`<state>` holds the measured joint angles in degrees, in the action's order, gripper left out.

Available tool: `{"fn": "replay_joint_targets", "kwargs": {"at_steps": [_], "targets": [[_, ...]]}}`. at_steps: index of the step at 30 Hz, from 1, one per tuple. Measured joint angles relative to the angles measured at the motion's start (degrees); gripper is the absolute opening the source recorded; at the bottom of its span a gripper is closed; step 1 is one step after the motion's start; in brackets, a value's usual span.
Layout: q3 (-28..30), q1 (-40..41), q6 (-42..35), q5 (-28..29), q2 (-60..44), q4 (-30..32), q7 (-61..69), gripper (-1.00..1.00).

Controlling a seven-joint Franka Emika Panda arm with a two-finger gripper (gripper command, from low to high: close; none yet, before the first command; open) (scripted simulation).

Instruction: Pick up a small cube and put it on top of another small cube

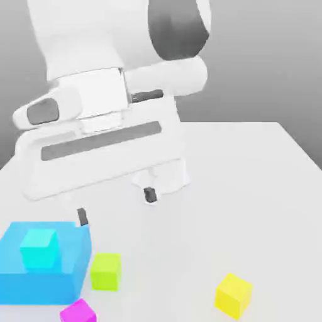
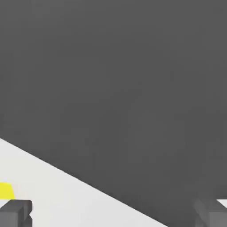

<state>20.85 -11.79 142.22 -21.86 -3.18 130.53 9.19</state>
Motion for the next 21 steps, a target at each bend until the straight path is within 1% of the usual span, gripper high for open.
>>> {"fn": "replay_joint_targets", "kwargs": {"at_steps": [5, 11, 15, 16, 21], "targets": [[-0.43, 2.26, 3.24, -0.45, -9.07, 0.06, 8.78, 0.0], [0.55, 4.22, 8.27, 3.6, -18.33, 0.44, 15.99, 0.0], [-3.42, 7.74, 14.11, 0.26, -26.48, -1.35, 19.9, 0.0], [-4.33, 8.49, 15.16, -0.52, -27.91, -1.71, 20.52, -1.0], [-4.33, 8.49, 15.02, -0.52, -27.91, -1.71, 20.52, -1.0]]}}
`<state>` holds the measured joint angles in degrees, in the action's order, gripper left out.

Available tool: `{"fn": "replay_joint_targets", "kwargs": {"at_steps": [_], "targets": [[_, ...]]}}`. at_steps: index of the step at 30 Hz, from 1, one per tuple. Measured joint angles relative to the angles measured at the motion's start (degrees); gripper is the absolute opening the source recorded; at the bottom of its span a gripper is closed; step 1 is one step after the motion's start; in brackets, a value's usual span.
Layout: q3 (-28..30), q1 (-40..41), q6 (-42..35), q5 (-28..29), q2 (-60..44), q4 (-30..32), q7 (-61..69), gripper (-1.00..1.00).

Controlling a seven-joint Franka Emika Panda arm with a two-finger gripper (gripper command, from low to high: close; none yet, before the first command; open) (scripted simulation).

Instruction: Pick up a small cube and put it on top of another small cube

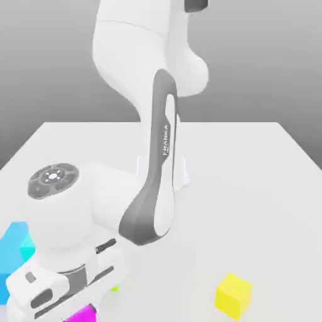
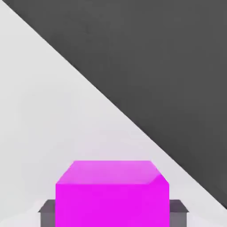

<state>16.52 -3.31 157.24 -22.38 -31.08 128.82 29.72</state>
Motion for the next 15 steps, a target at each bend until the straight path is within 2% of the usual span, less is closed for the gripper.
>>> {"fn": "replay_joint_targets", "kwargs": {"at_steps": [2, 6, 15], "targets": [[0.06, -0.04, -0.01, 0.07, 0.04, 0.02, -0.01, -1.0], [4.16, -3.06, -5.4, 4.78, 7.48, 2.01, -3.05, -1.0], [6.17, 2.26, -15.97, 13.33, 22.27, 6.35, 21.87, -1.0]]}}
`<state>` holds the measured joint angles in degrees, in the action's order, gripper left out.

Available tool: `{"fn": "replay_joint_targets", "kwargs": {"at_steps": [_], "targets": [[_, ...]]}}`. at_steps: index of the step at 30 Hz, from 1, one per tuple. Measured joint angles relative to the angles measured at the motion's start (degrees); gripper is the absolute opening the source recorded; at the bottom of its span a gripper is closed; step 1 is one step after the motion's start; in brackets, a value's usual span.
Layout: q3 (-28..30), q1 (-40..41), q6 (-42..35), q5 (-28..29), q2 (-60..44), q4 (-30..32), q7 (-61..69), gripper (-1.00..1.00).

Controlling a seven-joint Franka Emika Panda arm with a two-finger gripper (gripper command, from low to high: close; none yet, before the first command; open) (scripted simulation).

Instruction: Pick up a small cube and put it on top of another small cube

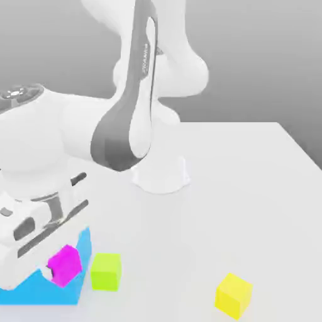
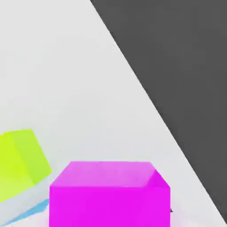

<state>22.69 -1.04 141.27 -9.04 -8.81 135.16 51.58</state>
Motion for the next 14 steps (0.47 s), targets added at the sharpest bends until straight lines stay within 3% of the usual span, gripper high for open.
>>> {"fn": "replay_joint_targets", "kwargs": {"at_steps": [6, 10, 11, 14], "targets": [[1.84, 4.65, -4.99, 9.58, 10.83, 3.49, 15.77, -1.0], [1.45, 4.75, 0.8, 7.67, 7.15, 5.55, 21.12, -1.0], [1.07, 5.14, 2.84, 6.6, 5.43, 6.03, 22.02, 1.0], [1.07, 5.15, 2.84, 6.6, 5.43, 6.03, 22.02, 1.0]]}}
